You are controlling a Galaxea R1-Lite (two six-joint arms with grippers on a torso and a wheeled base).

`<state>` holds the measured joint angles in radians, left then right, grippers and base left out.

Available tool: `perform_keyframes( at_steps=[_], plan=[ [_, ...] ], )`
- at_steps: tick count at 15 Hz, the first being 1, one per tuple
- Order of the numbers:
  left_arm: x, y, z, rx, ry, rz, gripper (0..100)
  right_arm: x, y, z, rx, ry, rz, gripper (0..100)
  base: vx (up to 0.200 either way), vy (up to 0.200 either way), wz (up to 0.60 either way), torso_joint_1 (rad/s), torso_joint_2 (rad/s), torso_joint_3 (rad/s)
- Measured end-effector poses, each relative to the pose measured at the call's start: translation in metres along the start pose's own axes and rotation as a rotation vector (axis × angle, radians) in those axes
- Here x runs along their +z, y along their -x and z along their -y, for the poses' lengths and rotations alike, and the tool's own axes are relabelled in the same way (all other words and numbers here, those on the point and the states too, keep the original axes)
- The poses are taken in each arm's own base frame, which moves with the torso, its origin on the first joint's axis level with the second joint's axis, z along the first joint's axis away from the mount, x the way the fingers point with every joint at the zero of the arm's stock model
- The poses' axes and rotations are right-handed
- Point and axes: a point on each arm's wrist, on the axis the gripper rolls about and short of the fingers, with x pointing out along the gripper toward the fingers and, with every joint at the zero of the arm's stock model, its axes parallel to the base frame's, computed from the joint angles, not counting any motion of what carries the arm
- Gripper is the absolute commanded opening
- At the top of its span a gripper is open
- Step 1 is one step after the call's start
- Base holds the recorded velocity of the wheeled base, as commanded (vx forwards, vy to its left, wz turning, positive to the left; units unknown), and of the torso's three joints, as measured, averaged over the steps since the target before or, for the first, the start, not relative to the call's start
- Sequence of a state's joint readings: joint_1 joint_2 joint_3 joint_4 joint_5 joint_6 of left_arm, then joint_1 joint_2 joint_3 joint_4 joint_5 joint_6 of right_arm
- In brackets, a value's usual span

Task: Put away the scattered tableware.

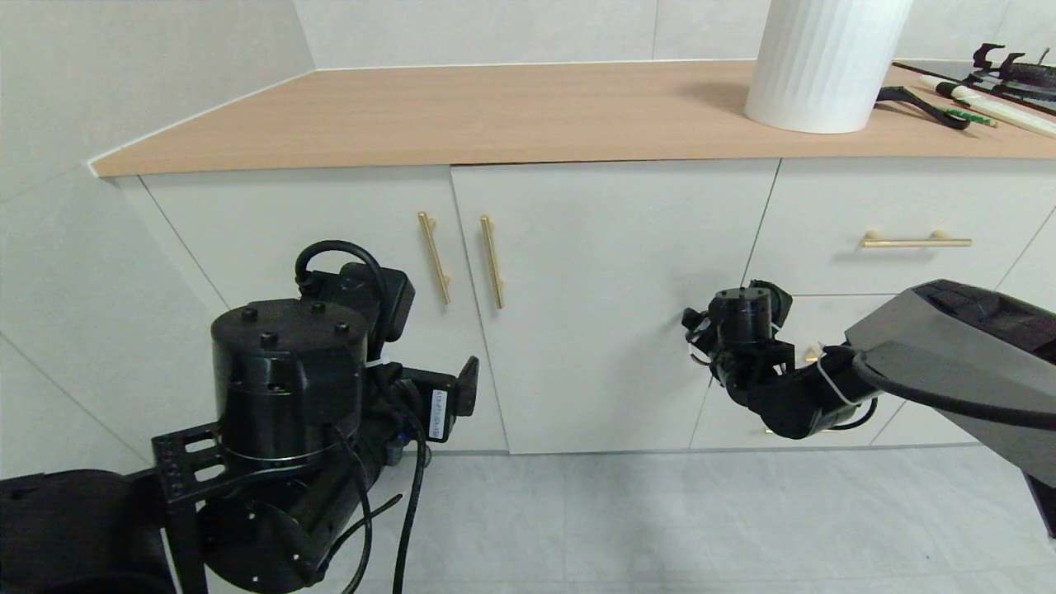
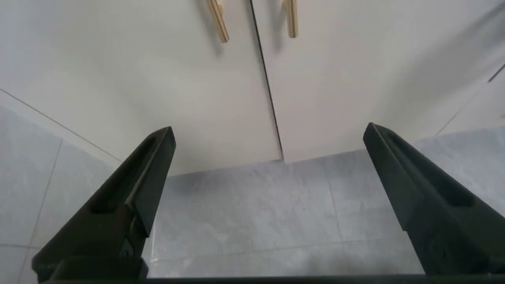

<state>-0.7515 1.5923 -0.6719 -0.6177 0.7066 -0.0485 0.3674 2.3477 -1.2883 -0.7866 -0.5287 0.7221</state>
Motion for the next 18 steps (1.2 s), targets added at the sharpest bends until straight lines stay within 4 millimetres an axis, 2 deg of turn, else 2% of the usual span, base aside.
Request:
perform_keyframes(
  at_steps=[7,11,13,15,17,18],
  plan=[
    [0.000,0.000,0.000,0.000,-0.001,-0.001,100,-0.001,-0.007,0.002,-0.018,0.000,0.016,100,0.000,0.000,0.00,0.000,0.00,0.000],
    [0.000,0.000,0.000,0.000,0.001,0.001,100,0.002,0.002,0.000,-0.008,0.006,0.012,100,0.000,0.000,0.00,0.000,0.00,0.000],
    [0.002,-0.001,0.000,0.002,0.009,0.004,100,0.008,0.015,-0.003,0.008,0.035,0.008,100,0.000,0.000,0.00,0.000,0.00,0.000],
    [0.005,-0.004,-0.006,0.024,0.027,0.013,100,0.024,0.036,-0.010,0.047,0.061,0.022,100,0.000,0.000,0.00,0.000,0.00,0.000],
    [0.013,-0.011,-0.018,0.074,0.102,0.068,100,0.043,0.066,-0.015,0.112,0.097,0.026,100,0.000,0.000,0.00,0.000,0.00,0.000],
    [0.017,-0.014,-0.024,0.099,0.151,0.100,100,0.054,0.087,-0.016,0.154,0.134,0.028,100,0.000,0.000,0.00,0.000,0.00,0.000]
  ],
)
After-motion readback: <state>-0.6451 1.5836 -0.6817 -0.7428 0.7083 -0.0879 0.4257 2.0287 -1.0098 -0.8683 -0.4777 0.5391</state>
